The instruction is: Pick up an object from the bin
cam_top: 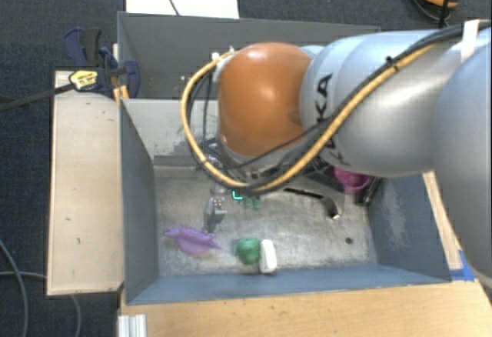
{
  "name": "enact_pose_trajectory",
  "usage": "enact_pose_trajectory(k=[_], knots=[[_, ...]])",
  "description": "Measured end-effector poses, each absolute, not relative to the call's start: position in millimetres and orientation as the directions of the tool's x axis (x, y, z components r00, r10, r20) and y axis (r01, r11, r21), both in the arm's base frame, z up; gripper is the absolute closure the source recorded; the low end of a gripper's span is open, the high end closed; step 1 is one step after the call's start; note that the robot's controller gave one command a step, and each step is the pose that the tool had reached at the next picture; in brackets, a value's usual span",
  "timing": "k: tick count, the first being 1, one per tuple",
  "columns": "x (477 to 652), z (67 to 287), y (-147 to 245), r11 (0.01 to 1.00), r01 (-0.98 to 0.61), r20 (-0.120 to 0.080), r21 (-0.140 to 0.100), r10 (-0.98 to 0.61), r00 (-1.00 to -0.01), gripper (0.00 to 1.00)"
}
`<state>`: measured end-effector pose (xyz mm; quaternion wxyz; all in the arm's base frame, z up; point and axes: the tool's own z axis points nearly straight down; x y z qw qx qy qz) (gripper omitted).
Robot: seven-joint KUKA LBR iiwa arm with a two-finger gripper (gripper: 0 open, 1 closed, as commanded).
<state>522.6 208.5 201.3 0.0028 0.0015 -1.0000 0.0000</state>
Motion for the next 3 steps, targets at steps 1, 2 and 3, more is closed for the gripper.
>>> enact_pose_trajectory(k=[1,2,3], knots=[[524.6,205,207,1.0,0.002,-0.002,0.001,0.002,-1.0,0.0],[514.4,167,208,0.999,-0.032,-0.011,0.004,-0.032,-0.999,0.0],[508.8,105,190,1.0,-0.025,-0.005,0.003,-0.025,-1.0,0.0]])
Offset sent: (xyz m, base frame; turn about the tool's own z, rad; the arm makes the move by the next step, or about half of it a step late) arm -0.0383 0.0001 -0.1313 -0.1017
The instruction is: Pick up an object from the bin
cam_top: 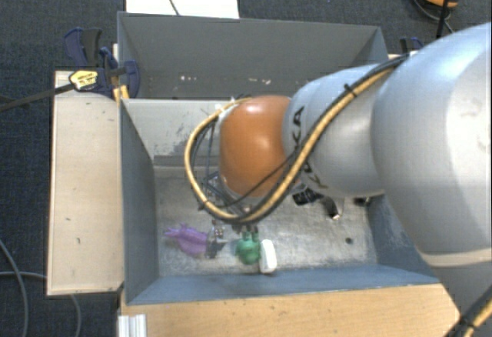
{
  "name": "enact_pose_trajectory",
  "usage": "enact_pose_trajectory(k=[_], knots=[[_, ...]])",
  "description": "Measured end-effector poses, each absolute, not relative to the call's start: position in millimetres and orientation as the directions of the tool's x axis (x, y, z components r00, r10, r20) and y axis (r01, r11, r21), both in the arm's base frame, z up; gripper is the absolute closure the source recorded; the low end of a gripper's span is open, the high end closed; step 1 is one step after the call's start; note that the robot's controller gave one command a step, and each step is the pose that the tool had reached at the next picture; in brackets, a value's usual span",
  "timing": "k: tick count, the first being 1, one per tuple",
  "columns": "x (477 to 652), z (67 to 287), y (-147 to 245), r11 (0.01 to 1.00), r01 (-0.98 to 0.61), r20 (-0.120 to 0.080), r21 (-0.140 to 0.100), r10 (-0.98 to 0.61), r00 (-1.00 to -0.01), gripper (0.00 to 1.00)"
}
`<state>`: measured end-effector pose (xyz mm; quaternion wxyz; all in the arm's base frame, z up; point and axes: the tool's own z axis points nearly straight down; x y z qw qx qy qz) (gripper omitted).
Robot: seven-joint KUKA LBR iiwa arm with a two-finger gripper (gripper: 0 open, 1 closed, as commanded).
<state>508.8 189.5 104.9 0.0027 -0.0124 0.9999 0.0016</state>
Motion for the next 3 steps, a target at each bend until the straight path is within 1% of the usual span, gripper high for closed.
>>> enact_pose_trajectory(k=[1,2,3], knots=[[492.6,73,187,0.993,-0.116,-0.008,0.003,-0.116,-0.993,1.0],[492.6,73,187,0.993,-0.114,-0.008,0.003,-0.114,-0.993,1.0],[498.5,196,212,0.992,-0.128,-0.003,0.001,-0.128,-0.992,1.0]])
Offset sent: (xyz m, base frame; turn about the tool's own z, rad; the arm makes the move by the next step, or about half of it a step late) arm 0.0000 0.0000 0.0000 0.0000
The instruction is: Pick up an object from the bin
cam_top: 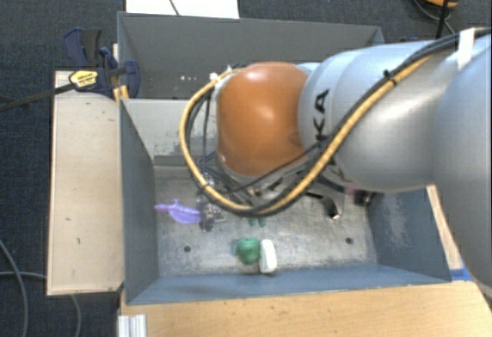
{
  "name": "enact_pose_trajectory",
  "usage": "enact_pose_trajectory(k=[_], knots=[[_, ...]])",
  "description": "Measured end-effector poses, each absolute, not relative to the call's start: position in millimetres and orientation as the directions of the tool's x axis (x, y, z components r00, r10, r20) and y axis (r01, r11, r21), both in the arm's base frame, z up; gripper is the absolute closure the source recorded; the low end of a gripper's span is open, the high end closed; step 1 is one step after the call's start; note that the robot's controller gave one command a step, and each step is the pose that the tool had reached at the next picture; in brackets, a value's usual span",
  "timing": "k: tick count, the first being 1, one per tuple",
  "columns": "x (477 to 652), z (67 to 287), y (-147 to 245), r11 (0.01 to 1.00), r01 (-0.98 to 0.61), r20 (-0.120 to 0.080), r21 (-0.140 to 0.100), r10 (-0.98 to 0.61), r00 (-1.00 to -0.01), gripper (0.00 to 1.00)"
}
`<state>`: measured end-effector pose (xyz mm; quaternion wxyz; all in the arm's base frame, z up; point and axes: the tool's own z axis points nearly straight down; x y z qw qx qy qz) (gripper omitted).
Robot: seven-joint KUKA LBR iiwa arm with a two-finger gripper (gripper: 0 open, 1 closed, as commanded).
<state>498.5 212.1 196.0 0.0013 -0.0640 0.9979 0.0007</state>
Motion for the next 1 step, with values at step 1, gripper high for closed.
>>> enact_pose_trajectory(k=[1], knots=[[498.3,195.8,211.9,0.992,-0.126,-0.002,0.001,-0.126,-0.992,1.0]])
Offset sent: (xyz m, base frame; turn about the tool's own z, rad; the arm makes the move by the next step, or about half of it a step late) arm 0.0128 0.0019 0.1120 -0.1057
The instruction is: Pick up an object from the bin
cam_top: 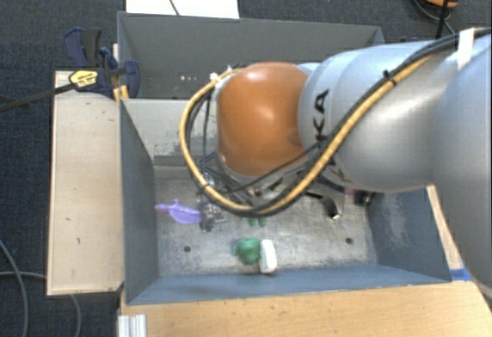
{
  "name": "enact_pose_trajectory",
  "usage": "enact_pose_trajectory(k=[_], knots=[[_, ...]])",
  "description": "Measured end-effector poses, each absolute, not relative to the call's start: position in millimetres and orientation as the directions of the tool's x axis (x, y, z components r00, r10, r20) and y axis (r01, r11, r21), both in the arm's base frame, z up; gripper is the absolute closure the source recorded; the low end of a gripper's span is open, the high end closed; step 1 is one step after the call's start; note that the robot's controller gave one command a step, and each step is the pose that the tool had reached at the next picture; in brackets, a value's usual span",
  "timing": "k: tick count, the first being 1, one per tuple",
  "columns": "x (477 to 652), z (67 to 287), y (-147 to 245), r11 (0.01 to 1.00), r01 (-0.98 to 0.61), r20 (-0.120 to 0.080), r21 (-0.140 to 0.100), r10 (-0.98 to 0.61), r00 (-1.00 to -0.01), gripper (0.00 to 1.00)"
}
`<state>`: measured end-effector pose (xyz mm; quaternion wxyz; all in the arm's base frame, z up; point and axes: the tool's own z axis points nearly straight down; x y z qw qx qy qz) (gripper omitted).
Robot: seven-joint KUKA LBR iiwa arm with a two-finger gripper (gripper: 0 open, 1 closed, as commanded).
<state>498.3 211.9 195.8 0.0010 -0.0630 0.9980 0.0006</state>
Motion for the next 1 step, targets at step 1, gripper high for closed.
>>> enact_pose_trajectory(k=[1], knots=[[504.4,251.4,213.0,0.983,-0.181,0.002,0.0,-0.181,-0.983,1.0]])
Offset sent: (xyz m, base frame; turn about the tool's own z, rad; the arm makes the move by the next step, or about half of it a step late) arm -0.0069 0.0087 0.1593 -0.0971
